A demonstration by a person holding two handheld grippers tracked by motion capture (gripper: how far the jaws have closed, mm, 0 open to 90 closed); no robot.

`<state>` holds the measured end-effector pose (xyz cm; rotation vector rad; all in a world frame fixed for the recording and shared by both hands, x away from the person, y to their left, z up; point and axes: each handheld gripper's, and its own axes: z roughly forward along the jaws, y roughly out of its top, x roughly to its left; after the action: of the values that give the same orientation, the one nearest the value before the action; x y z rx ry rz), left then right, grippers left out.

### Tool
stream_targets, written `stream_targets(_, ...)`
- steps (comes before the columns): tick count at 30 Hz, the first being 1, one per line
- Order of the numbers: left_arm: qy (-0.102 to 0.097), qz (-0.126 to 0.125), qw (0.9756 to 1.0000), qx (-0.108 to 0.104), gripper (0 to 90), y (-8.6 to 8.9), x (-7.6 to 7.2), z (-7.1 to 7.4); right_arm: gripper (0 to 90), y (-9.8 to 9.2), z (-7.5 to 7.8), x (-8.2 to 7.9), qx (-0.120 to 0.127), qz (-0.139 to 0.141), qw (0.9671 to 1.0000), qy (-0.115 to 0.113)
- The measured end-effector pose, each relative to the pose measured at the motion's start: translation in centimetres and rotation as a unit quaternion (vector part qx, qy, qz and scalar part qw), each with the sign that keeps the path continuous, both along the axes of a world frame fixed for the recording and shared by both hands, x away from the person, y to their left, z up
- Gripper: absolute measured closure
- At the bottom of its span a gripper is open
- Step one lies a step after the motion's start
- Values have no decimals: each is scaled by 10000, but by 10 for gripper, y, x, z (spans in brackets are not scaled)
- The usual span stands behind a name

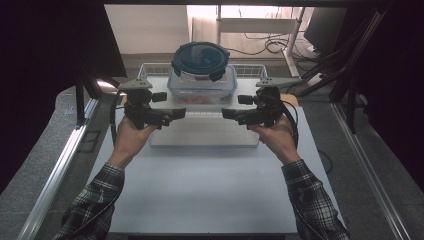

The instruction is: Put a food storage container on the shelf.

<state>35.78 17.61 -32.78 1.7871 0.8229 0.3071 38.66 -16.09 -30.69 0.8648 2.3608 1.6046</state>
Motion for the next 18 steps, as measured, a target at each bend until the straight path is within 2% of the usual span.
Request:
stream_targets(9,-61,-45,9999,152,19,-2,-17,-15,81,-3,-11,-12,-124,-81,9998,-140)
stream_targets(15,-73,-26,9996,270,16,-3,-30,-31,58,-4,-26,-23,-274,-91,9994,-204)
stream_targets(18,-65,-25,9997,244,13,-3,-35,-39,53,-4,-34,-27,-347,-102,9991,-224)
